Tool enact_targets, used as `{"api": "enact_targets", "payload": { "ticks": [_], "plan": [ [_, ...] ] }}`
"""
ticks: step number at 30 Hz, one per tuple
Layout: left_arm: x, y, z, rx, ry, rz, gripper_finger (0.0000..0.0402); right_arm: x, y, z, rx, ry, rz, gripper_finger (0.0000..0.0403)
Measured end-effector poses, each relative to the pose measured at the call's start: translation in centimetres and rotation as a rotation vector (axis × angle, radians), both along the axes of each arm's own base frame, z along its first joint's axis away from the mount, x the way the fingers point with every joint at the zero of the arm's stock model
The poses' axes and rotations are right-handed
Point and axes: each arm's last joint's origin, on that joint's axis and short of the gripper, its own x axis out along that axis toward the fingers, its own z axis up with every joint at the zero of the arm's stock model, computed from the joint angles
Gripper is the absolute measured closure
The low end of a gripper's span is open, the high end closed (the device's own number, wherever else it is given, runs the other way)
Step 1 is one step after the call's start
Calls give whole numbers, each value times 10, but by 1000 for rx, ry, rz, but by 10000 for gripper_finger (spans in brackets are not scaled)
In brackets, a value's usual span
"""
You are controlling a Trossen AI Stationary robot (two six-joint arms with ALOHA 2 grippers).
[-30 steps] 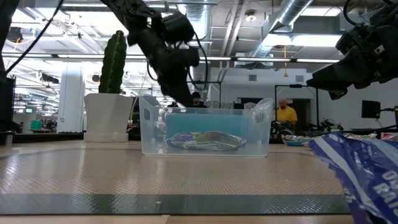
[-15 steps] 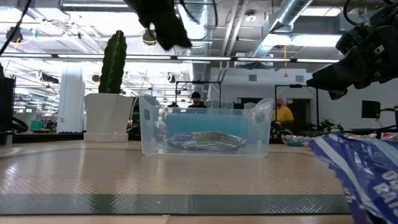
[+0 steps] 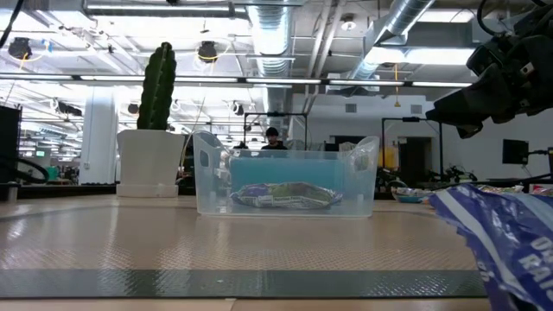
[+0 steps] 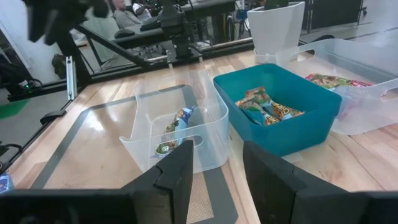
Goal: Pick and place Granola Bars by type
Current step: Put the blue granola bar into the bottom transparent bin
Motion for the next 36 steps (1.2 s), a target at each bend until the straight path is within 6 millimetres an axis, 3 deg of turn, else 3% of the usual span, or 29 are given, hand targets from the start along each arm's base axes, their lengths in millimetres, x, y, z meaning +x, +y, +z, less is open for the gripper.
{"api": "enact_targets", "payload": {
  "ticks": [7, 15, 18, 31, 36],
  "plan": [
    [-22, -35, 0, -21, 23, -90, 233, 0, 0, 0, 0, 0, 0, 270],
    [-31, -39, -1, -20, 6, -77, 233, 0, 0, 0, 0, 0, 0, 270],
    [-41, -29, -10, -36, -24, -70, 233, 0, 0, 0, 0, 0, 0, 269],
    [-121, 48, -94, -215, -156, 51, 233, 0, 0, 0, 0, 0, 0, 268],
    [-146, 73, -111, -256, -216, 87, 233, 0, 0, 0, 0, -1, 0, 270]
  ]
}}
